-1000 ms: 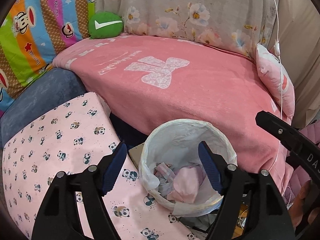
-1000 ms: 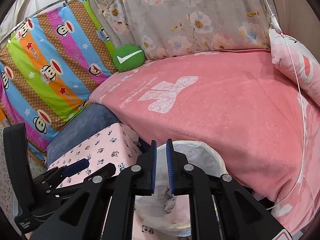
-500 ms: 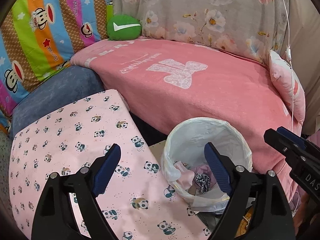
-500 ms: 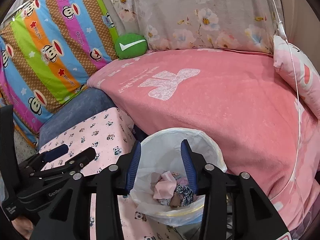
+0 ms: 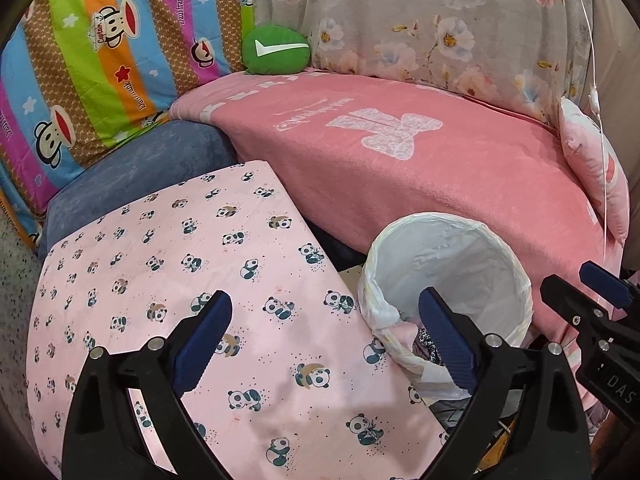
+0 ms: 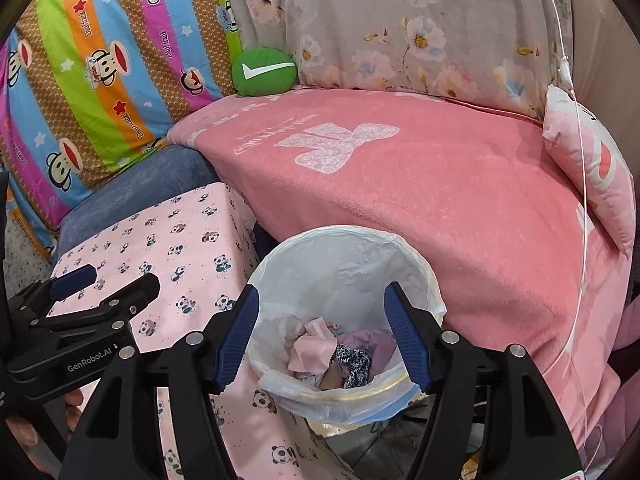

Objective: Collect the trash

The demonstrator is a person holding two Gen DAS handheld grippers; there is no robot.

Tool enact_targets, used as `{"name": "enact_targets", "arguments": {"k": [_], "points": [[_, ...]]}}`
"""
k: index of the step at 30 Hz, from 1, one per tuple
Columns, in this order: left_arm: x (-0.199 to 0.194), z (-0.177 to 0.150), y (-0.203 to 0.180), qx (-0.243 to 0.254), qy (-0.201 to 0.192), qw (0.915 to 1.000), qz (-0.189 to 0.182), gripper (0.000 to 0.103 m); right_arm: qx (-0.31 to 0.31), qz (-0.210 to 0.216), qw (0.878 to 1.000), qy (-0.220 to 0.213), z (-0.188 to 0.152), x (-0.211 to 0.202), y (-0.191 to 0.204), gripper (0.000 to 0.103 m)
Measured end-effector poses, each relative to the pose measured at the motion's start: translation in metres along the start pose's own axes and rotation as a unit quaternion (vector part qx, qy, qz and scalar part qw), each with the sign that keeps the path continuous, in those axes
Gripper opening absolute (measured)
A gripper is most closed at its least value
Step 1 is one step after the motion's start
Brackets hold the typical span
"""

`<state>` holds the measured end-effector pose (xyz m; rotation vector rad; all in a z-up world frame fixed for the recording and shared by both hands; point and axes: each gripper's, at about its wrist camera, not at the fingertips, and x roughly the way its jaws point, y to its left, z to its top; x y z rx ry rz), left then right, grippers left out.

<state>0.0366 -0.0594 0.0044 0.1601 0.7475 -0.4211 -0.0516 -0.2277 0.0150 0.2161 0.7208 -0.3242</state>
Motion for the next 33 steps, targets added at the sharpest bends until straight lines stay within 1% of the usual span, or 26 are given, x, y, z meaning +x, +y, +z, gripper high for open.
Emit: {"name": "enact_targets", "arguments": {"k": [3, 5, 9, 10, 11, 13, 16, 21, 23, 25, 27, 33], "points": [[0.0, -0.008, 0.002, -0.007, 0.0, 0.9999, 0.008, 0.09, -0.003, -0.005, 1.0, 0.007, -0.006, 0.001, 0.004, 0.065], [0.0, -0.011, 0.004, -0.012, 0.001, 0.9999, 0.012, 0.09, -0.005, -0.006, 1.0, 0.014, -0.012, 0.002, 0.005, 0.069], [0.002, -0.018, 0.008, -0.019, 0.006, 0.9996, 0.018, 0.09, -0.004, -0.012, 1.0, 0.019, -0.021, 0.005, 0.005, 0.071], [0.002, -0.02, 0.009, -0.019, 0.007, 0.9996, 0.019, 0.09, -0.003, -0.013, 1.0, 0.021, -0.023, 0.005, 0.005, 0.076], [0.002, -0.021, 0.009, -0.02, 0.008, 0.9996, 0.02, 0.09, 0.0, -0.013, 1.0, 0.021, -0.025, 0.006, 0.005, 0.079], [0.003, -0.024, 0.009, -0.021, 0.011, 0.9995, 0.02, 0.09, 0.0, -0.016, 1.0, 0.022, -0.029, 0.007, 0.005, 0.08], [0.003, -0.027, 0.007, -0.019, 0.014, 0.9995, 0.02, 0.09, -0.004, -0.026, 1.0, 0.017, -0.035, 0.007, 0.006, 0.086], [0.003, -0.032, 0.002, -0.015, 0.017, 0.9996, 0.019, 0.09, -0.004, -0.024, 0.999, 0.022, -0.041, 0.01, 0.002, 0.087], [0.003, -0.034, 0.001, -0.014, 0.018, 0.9995, 0.019, 0.09, -0.007, -0.025, 0.999, 0.024, -0.044, 0.012, 0.002, 0.092], [0.004, -0.035, 0.0, -0.014, 0.02, 0.9995, 0.019, 0.09, -0.009, -0.026, 0.999, 0.026, -0.046, 0.013, 0.0, 0.093], [0.004, -0.037, -0.002, -0.013, 0.021, 0.9995, 0.019, 0.09, -0.009, -0.026, 0.999, 0.028, -0.048, 0.013, 0.0, 0.099], [0.006, -0.04, -0.004, -0.014, 0.025, 0.9994, 0.018, 0.09, -0.007, -0.025, 0.999, 0.035, -0.054, 0.016, -0.004, 0.098]]}}
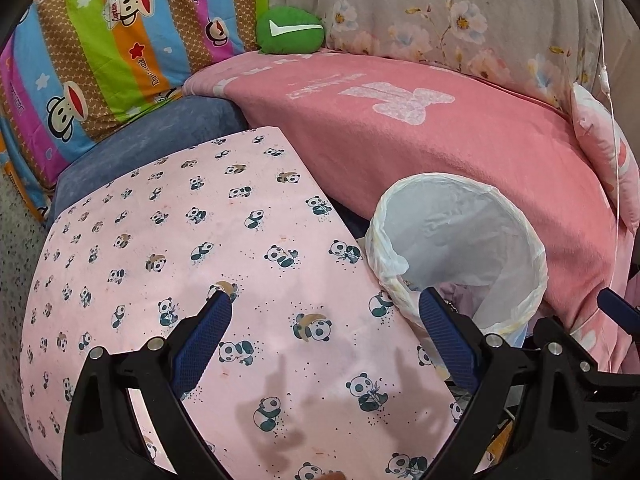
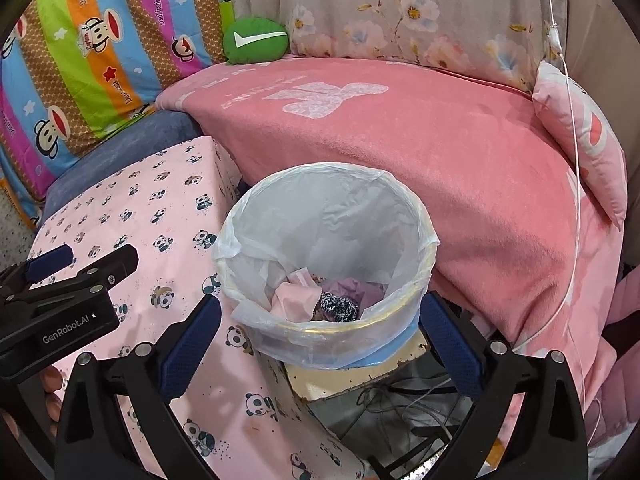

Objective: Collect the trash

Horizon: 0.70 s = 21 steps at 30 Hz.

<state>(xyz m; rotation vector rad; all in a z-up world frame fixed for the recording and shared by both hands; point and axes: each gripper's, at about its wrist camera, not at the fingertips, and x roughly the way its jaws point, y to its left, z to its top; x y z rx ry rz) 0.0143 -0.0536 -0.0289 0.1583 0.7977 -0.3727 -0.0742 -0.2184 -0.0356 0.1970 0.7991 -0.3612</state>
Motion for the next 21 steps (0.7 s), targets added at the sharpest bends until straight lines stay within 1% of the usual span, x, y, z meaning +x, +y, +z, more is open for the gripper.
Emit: {"name": "enact_targets", "arguments": {"k": [5, 7, 21], "points": [[0.0008, -0.0022, -0.0019, -0.001, 0.001, 1.0, -0.001, 0.091, 0.005, -0.006, 1.0, -0.003, -0.0034, 0.002, -0.0028, 0.098], [0.0019, -0.003, -0.0036, 0.001, 0.003, 1.0, 0.002, 0.094, 0.006, -0.006, 1.0, -0.001, -0.0042, 0.0036, -0.0055, 0.098], [0.0084, -0.0066, -0.0081, 0.003, 0.021, 0.9997, 0.011, 0.096, 0.009, -0.013, 1.0, 0.001, -0.0051, 0.0019, -0.0085, 0.098]]}}
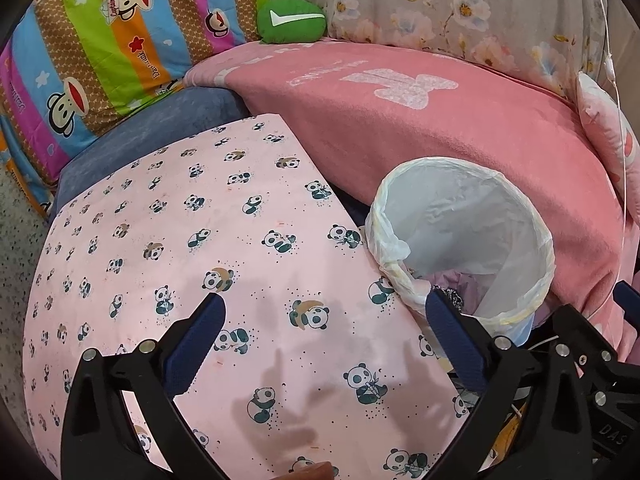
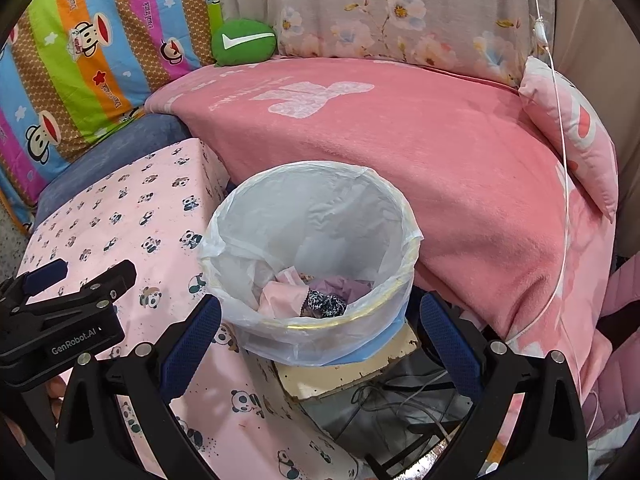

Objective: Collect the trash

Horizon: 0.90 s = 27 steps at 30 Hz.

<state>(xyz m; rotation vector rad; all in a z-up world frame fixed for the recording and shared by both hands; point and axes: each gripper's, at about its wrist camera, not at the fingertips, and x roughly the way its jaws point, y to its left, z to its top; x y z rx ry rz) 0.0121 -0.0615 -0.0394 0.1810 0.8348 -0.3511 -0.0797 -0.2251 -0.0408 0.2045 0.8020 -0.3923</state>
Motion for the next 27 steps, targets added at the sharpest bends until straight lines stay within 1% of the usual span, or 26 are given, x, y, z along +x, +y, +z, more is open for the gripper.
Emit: {"name": "enact_targets", "arguments": {"k": [3, 11, 16, 20, 27], "points": [[0.001, -0.002, -0.001, 0.001, 0.006, 1.0, -0.006, 0.096, -0.001, -0.002, 1.0, 0.002, -0.001, -0.001, 0.001, 0.098], [0.005, -0.006, -0.006, 0.005, 0.024, 0.9997, -0.005, 0.096, -0.003, -0.005, 1.0, 0.005, -0.002, 0.001, 0.0, 0.098], [0.004, -0.011, -0.008, 0.006, 0.023, 0.9997, -0.004, 0.096, -0.002, -0.005, 1.0, 0.006, -0.003, 0.001, 0.0, 0.098], [0.007, -0.013, -0.011, 0.008, 0.034, 0.9994, -0.007, 0.096, -0.001, -0.006, 1.0, 0.008, -0.005, 0.002, -0.001, 0.098], [0.007, -0.017, -0.013, 0.01, 0.035, 0.9994, -0.001, 0.096, 0.003, -0.009, 1.0, 0.012, -0.009, 0.003, -0.003, 0.098]]}}
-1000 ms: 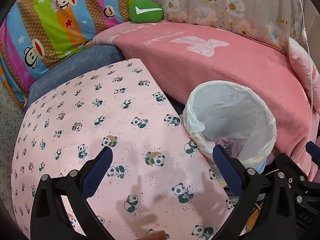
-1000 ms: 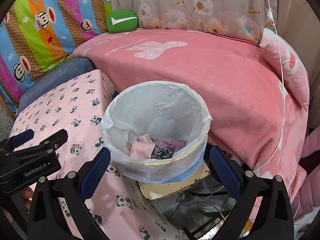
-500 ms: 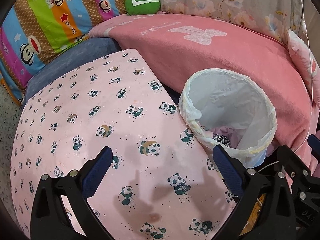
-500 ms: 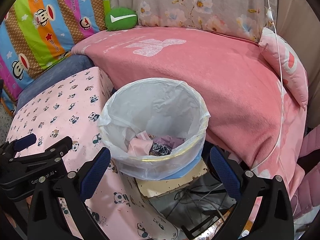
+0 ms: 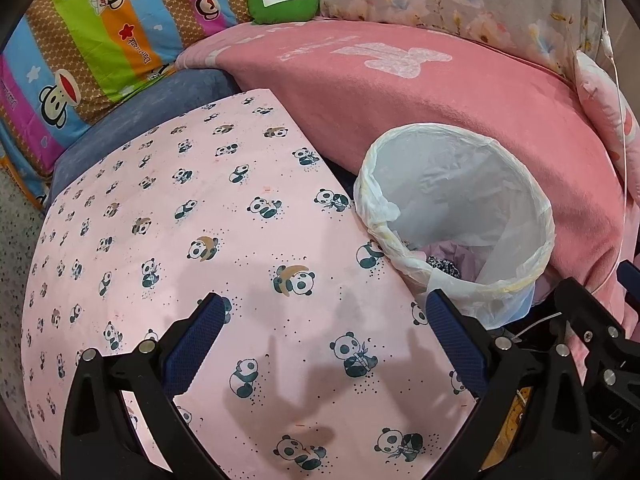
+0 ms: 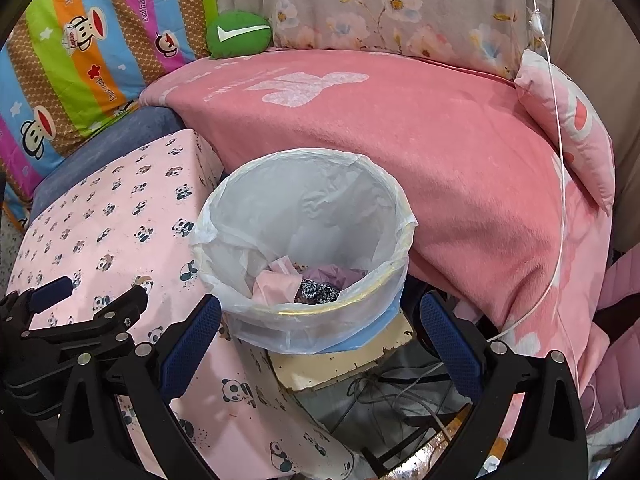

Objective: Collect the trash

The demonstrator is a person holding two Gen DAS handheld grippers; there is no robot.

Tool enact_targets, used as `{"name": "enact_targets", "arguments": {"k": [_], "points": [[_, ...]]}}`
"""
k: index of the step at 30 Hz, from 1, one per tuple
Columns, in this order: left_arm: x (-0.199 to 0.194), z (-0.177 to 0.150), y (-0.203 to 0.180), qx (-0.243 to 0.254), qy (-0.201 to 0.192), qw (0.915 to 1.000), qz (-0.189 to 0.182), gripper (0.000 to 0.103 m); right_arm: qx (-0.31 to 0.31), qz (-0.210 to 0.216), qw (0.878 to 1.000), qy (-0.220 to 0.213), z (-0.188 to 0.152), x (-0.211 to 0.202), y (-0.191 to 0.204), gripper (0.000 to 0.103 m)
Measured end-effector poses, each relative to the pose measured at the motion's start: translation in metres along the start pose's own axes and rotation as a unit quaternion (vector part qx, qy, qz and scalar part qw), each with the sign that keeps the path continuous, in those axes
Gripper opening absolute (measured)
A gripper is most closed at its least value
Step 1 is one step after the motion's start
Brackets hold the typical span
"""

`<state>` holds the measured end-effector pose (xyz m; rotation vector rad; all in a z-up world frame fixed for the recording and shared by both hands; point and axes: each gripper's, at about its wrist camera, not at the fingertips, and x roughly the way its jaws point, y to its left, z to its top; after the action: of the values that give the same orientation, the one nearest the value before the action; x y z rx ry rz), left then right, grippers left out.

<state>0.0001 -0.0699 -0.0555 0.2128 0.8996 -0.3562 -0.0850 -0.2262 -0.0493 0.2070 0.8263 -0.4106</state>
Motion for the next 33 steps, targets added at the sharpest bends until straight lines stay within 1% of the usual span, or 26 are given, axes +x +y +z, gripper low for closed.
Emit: {"name": "enact_targets", "arguments": {"k": [33], "points": [[0.0005, -0.0027, 0.0016, 0.0, 0.005, 1.0, 0.005, 0.096, 0.002, -0.005, 1.0, 0.006, -0.004, 0.0023, -0.0009, 0.098]]}}
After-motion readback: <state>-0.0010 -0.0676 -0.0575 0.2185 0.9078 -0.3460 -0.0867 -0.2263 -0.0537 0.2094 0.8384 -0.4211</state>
